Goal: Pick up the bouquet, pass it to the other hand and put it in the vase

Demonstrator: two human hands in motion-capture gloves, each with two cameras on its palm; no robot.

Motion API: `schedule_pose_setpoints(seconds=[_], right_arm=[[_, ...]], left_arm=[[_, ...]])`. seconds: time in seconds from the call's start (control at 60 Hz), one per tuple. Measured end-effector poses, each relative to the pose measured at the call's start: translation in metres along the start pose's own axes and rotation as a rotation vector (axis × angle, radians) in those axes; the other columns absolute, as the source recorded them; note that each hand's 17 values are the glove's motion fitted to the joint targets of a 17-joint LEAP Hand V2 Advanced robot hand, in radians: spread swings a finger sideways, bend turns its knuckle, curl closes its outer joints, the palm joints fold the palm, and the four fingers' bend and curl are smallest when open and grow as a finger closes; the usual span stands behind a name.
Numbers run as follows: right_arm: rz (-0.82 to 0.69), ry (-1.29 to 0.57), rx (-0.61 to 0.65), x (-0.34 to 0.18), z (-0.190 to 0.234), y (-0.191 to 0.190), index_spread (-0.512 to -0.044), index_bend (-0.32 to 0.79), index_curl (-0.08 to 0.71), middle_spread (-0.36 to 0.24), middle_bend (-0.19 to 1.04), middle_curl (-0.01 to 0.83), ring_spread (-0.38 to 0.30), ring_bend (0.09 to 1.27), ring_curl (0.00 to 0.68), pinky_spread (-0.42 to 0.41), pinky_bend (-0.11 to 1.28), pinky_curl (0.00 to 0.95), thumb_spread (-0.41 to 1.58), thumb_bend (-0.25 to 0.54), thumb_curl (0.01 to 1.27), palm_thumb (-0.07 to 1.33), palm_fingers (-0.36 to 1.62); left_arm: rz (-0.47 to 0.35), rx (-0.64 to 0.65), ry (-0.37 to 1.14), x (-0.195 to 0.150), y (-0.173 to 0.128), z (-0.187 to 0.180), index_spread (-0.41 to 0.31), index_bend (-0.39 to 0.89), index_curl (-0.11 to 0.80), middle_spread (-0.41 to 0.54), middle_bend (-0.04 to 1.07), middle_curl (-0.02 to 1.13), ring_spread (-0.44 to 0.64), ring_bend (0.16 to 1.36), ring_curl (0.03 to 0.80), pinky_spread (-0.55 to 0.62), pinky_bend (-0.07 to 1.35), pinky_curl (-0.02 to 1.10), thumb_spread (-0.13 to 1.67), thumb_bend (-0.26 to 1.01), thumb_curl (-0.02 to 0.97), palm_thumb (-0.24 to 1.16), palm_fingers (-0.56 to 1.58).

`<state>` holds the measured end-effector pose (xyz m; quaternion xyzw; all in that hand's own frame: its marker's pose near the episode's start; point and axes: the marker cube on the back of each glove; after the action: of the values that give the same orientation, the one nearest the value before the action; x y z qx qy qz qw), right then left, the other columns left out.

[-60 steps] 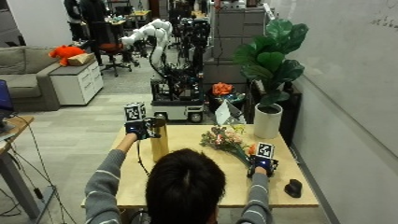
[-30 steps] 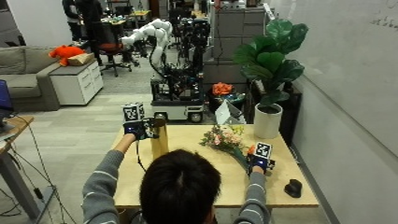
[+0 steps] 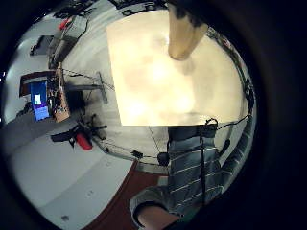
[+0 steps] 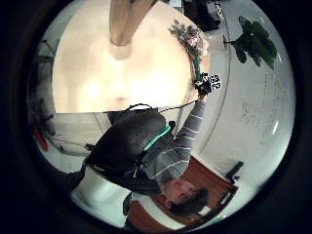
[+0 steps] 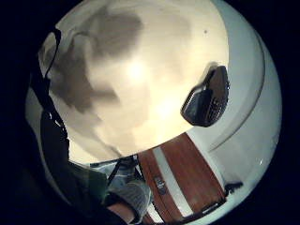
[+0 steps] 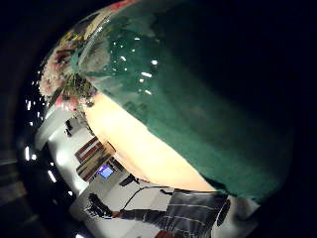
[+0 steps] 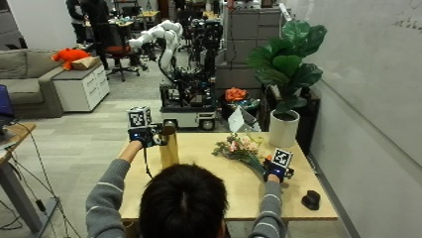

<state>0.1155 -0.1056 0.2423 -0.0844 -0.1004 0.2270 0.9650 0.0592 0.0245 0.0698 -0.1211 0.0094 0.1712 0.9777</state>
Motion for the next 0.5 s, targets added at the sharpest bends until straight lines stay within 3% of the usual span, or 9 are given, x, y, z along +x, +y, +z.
schedule_pose_setpoints(seconds=[0.05, 0.117, 0.25, 0.417, 0.5], right_arm=[[-0.019, 0.033, 0.012, -0.002, -0.004, 0.007, -0.237, 0.23, 0.492, -0.164, 0.44, 0.59, -0.227, 0.88, 0.521, -0.328, 0.65, 0.411, 0.97, 0.019, 0.71, 1.12, 1.41], [-0.034, 0.049, 0.123, -0.009, -0.013, 0.011, -0.243, 0.25, 0.514, -0.161, 0.53, 0.606, -0.218, 0.88, 0.525, -0.317, 0.63, 0.417, 0.97, -0.039, 0.66, 1.06, 1.45], [0.08, 0.109, 0.298, -0.009, -0.028, 0.025, -0.238, 0.33, 0.567, -0.155, 0.64, 0.627, -0.205, 0.89, 0.529, -0.293, 0.62, 0.431, 0.98, -0.017, 0.61, 1.04, 1.46], [-0.043, -0.043, 0.829, -0.035, -0.083, 0.011, -0.232, 0.43, 0.627, -0.142, 0.74, 0.639, -0.193, 0.91, 0.537, -0.27, 0.64, 0.45, 0.94, -0.007, 0.64, 1.11, 1.46], [-0.14, -0.199, 0.911, -0.051, -0.108, 0.024, -0.228, 0.46, 0.647, -0.135, 0.76, 0.636, -0.186, 0.92, 0.54, -0.258, 0.64, 0.458, 0.92, -0.014, 0.66, 1.11, 1.45]], left_arm=[[-0.015, 0.0, -0.008, -0.002, -0.001, 0.0, 0.067, 0.14, 0.248, 0.27, 0.22, 0.36, 0.4, 0.56, 0.257, 0.4, 0.4, 0.33, 0.85, -0.03, 0.331, 0.12, 0.04], [-0.016, 0.016, -0.006, -0.001, -0.001, -0.002, 0.066, 0.14, 0.249, 0.27, 0.21, 0.35, 0.4, 0.57, 0.259, 0.4, 0.4, 0.33, 0.85, -0.04, 0.33, 0.11, 0.05], [-0.017, 0.022, 0.005, -0.001, 0.004, -0.007, 0.066, 0.14, 0.253, 0.27, 0.21, 0.35, 0.4, 0.56, 0.26, 0.4, 0.39, 0.33, 0.85, -0.03, 0.33, 0.11, 0.05], [0.006, 0.024, 0.062, 0.005, 0.02, -0.013, 0.066, 0.14, 0.254, 0.27, 0.2, 0.35, 0.39, 0.56, 0.261, 0.4, 0.39, 0.33, 0.85, -0.04, 0.33, 0.1, 0.06], [0.023, 0.027, 0.087, 0.008, 0.02, -0.015, 0.066, 0.13, 0.252, 0.27, 0.2, 0.35, 0.38, 0.57, 0.264, 0.39, 0.39, 0.33, 0.85, -0.04, 0.328, 0.09, 0.06]])
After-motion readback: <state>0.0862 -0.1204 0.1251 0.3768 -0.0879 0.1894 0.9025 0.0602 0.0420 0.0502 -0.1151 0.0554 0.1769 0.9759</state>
